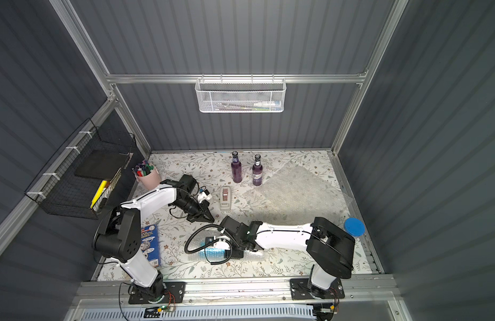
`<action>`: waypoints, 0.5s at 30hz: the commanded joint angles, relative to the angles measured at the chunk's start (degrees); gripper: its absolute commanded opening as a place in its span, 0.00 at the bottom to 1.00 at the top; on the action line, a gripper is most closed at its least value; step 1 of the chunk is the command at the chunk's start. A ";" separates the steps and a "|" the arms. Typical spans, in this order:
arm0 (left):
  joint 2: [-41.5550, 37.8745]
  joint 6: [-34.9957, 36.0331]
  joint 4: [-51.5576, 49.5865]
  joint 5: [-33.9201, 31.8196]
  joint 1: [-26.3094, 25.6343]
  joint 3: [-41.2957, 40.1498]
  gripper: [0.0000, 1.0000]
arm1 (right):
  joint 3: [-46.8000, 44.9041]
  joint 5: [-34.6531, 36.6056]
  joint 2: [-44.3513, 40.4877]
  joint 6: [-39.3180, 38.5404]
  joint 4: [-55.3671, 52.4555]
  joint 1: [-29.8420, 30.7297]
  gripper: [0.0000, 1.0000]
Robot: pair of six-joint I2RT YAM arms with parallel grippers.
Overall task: Wrap wine bottles in bubble wrap
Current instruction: Stick the tape on the bubble wrap.
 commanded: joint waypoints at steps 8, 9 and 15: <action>1.63 -4.90 3.86 5.82 -5.50 -3.04 0.00 | -4.70 13.42 -0.96 -3.75 4.04 4.07 0.60; 1.34 -5.20 4.08 6.38 -5.59 -3.47 0.00 | -4.92 14.18 -0.92 -3.91 4.24 4.52 0.61; -1.07 -8.67 6.96 9.35 -7.13 -7.38 0.00 | -6.84 19.23 -1.03 -3.88 6.03 7.29 0.61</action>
